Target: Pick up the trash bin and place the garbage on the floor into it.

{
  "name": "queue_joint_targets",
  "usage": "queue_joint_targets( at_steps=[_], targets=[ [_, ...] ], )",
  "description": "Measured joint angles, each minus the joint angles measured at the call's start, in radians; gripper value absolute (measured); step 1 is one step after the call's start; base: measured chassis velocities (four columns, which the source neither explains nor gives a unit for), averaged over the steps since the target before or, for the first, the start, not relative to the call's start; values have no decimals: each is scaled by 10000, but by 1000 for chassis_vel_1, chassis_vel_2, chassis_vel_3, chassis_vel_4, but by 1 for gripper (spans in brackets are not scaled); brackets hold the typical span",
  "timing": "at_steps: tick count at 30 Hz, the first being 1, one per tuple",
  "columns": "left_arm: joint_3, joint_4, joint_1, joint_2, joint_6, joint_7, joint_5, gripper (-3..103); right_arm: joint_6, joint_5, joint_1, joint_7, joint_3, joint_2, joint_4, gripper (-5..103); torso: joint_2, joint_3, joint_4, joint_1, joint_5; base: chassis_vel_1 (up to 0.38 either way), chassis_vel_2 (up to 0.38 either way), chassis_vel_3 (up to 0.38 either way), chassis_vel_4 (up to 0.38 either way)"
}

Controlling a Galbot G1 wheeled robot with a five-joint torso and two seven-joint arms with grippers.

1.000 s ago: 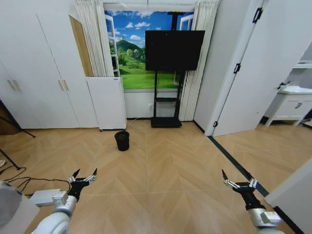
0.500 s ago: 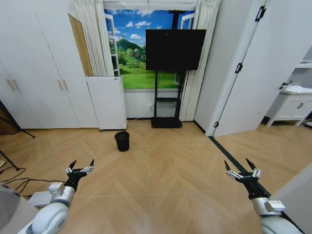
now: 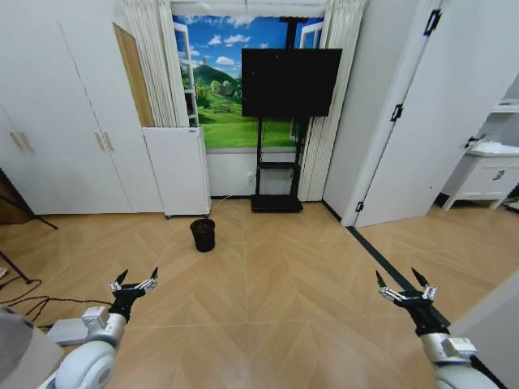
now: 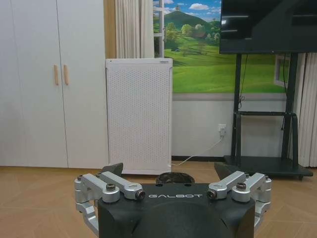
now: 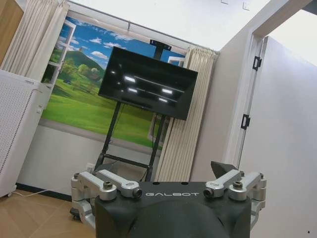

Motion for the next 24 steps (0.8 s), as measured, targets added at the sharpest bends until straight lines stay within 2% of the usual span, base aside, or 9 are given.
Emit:
queue_joint_targets(
  at_steps=[10,13,15,17,20,22,24],
  targets=[
    [-14,-150,111,-167,-5,-48,126,100,48,-186,-163,228,194,206,139,100,0,0,0,0,-1,0,0,0,0],
    [-33,-453,168,-80,170,-386,212,100,45,-317,-423,349,442,175,373,100,0,0,-1,0,0,0,0,0,0],
    [-88,-656,186,10,332,-530,139,100,44,-262,-536,328,581,87,495,100,0,0,-3,-1,-1,0,0,0,0],
    [-372,-1071,191,201,570,-708,-177,100,2,105,-626,180,761,-286,709,100,1,0,0,-1,-1,0,0,0,0],
    [-522,-1194,161,262,649,-760,-366,100,-63,281,-642,103,799,-478,752,100,0,0,0,-1,0,0,0,0,0],
    [-805,-1383,28,292,756,-938,-725,100,-422,605,-353,404,562,-837,848,100,0,0,-1,-1,0,0,0,0,0],
    [-846,-1405,18,286,766,-957,-771,100,-500,666,-292,482,514,-881,871,100,0,0,-1,0,1,0,0,0,0]
  ],
)
